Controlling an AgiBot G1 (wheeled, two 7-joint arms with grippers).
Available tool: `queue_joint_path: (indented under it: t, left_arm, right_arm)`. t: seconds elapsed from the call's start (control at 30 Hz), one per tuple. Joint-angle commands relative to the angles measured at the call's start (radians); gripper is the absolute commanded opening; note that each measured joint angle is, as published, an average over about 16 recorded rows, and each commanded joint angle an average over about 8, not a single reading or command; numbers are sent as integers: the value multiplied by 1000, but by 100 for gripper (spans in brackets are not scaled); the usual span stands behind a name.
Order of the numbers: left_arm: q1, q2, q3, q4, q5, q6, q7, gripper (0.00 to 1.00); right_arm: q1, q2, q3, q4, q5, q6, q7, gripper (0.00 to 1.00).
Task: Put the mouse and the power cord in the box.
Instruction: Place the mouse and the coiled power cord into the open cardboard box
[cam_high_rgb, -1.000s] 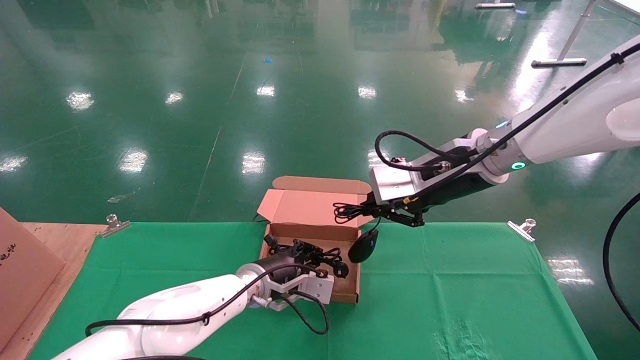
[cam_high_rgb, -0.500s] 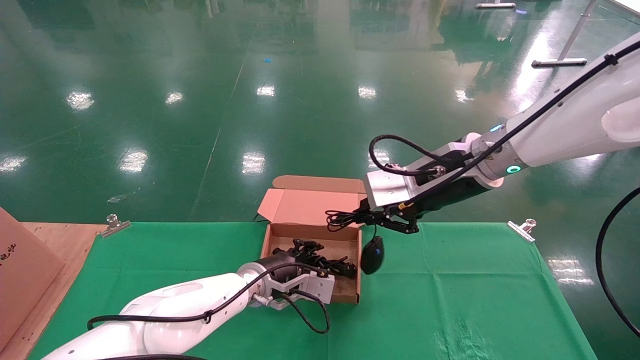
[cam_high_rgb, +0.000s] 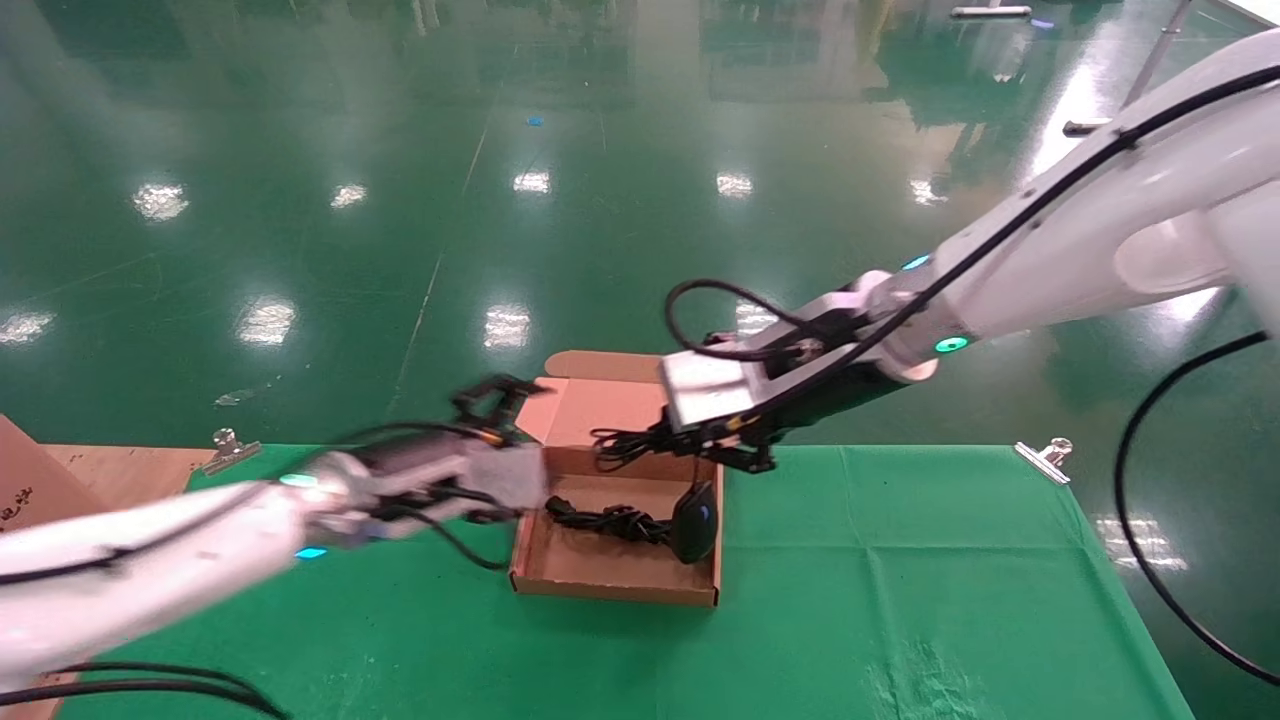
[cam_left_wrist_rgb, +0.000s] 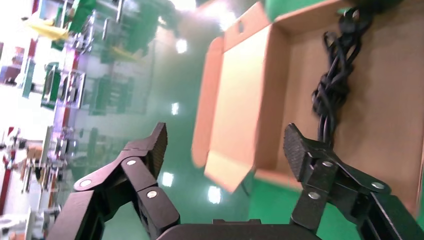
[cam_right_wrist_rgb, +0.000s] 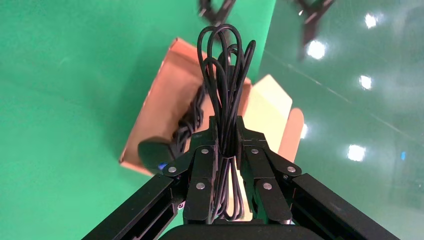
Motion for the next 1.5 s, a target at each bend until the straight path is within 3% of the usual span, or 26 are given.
queue_joint_path:
  t: [0.03,0.3,0.53,0.83,1.17,1.23,1.43,1.5]
  left_arm:
    - [5,-58,-31,-38,-48,23,9,100]
    - [70,-213,-138,-56,-212,106,100,100]
    - [116,-250,-199,12,-298,159,211,100]
    - [114,-211,-221,157,-329,222,325,100]
    - [92,-184,-238,243,-352,274,395,100]
    - [89,-181,-240,253,-355,280,403,100]
    - [85,-176,-245,274,-361,294,417,100]
    - [84,-176,-246,278,-363,296,418,100]
  right_arm:
    - [-12,-3,-8,38,8,8,24,0]
    - [-129,-8,-99,237,67,273,116,0]
    - [-189,-10,-231,347,111,436,191,0]
    - [-241,-6,-378,351,142,537,238,0]
    - [-265,-4,-468,301,144,592,214,1]
    - [-268,-4,-480,297,142,602,207,16]
    - [-276,-4,-504,293,145,626,199,89]
    - [-278,-4,-508,293,146,629,200,100]
